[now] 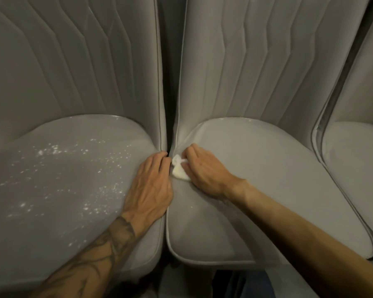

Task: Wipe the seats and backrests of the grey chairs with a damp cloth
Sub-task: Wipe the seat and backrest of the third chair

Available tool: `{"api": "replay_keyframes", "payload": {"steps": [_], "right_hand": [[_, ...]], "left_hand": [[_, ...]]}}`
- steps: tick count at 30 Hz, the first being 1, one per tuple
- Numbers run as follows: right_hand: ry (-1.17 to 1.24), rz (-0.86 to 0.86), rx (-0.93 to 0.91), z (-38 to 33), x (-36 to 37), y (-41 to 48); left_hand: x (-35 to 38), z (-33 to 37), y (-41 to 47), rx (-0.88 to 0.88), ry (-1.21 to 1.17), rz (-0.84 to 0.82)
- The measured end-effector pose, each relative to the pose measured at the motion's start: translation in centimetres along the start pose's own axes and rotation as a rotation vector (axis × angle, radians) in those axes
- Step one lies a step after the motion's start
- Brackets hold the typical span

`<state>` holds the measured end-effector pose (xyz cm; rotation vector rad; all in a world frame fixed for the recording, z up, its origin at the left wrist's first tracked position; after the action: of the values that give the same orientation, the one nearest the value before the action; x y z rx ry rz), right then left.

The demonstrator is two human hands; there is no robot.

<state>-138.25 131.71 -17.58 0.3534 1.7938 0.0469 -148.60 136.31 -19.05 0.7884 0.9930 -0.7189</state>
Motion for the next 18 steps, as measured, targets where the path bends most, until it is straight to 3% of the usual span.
{"api": "replay_keyframes", "payload": {"steps": [3, 5, 10, 12, 14, 16, 18], "right_hand": [[0.052, -0.063, -0.188, -3.7, 0.7, -4.7], [0.025, -0.088, -0.223, -2.6, 0.0, -5.5], [-0.093, -0.011, 0.168, 6.5, -2.9, -2.6], [-0.101, 0.023, 0.188, 4.7, -2.2, -3.6], [0.020, 0.086, 0.091, -0.5, -1.1, -6.2], [0.086, 0.042, -0.046, -5.1, -0.2, -8.9], [0.071, -0.020, -0.072, -4.9, -0.5, -9.2]], "left_hand": [[0.1, 0.1, -0.1, 0.009, 0.023, -0.008], [0.1, -0.1, -0.1, -0.008, 0.032, 0.004], [0.1, -0.1, 0.0, -0.013, 0.016, 0.026], [0.0, 0.1, 0.0, 0.012, 0.039, 0.036], [0.0, 0.2, 0.0, 0.015, 0.051, 0.033], [0.2, 0.1, 0.0, -0.002, 0.049, 0.014], [0.1, 0.1, -0.1, -0.006, 0.046, 0.009]]}}
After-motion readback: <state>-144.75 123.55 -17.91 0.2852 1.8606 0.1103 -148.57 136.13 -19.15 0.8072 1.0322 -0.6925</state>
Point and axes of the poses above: each hand's wrist, its own y-axis towards the middle knuckle, its own x-axis out of the palm, z = x × y, the point moved 10 cm from there along y, towards the middle knuckle, and after that the axes turned 1 degree about -x, right-handed, at the moved point
